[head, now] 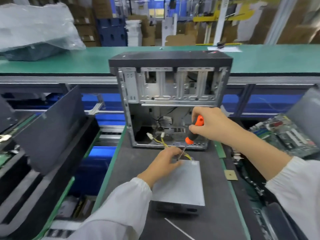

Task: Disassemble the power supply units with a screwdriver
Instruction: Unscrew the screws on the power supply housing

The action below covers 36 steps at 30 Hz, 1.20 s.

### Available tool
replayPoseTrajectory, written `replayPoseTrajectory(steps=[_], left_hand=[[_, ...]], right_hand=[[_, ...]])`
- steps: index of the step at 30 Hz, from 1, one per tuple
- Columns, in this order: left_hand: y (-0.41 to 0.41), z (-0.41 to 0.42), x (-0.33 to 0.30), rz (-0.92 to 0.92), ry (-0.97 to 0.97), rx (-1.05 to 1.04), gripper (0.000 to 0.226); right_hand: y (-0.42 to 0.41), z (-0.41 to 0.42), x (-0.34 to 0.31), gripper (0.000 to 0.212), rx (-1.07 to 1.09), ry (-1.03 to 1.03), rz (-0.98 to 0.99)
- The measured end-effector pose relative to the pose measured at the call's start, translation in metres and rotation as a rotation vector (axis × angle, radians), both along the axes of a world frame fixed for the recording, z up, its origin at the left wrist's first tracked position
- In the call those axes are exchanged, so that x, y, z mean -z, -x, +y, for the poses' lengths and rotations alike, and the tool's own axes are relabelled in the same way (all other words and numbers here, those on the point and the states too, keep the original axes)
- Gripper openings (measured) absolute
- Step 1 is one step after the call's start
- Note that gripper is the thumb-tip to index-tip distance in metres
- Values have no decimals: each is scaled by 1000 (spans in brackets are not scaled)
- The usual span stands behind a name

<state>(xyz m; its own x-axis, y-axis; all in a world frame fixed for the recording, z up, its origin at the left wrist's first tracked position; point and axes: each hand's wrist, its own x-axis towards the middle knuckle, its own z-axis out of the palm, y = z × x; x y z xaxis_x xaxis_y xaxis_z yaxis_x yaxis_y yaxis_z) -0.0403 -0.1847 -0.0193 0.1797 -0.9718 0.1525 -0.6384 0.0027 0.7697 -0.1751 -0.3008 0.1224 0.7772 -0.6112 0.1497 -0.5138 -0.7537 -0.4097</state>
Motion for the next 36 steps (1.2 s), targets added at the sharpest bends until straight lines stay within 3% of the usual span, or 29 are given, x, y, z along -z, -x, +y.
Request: replayPoseTrajectory(steps=[9, 32, 36], left_hand=[[28, -39, 15, -12, -171, 17, 29], [28, -39, 24, 117, -167, -105, 25], [30, -38, 24, 124, -152, -117, 19]], right_hand=[[27, -14, 8, 23, 48, 17, 74], [19, -19, 7, 24, 21, 88, 122], [15, -17, 6, 26, -12, 213, 195]])
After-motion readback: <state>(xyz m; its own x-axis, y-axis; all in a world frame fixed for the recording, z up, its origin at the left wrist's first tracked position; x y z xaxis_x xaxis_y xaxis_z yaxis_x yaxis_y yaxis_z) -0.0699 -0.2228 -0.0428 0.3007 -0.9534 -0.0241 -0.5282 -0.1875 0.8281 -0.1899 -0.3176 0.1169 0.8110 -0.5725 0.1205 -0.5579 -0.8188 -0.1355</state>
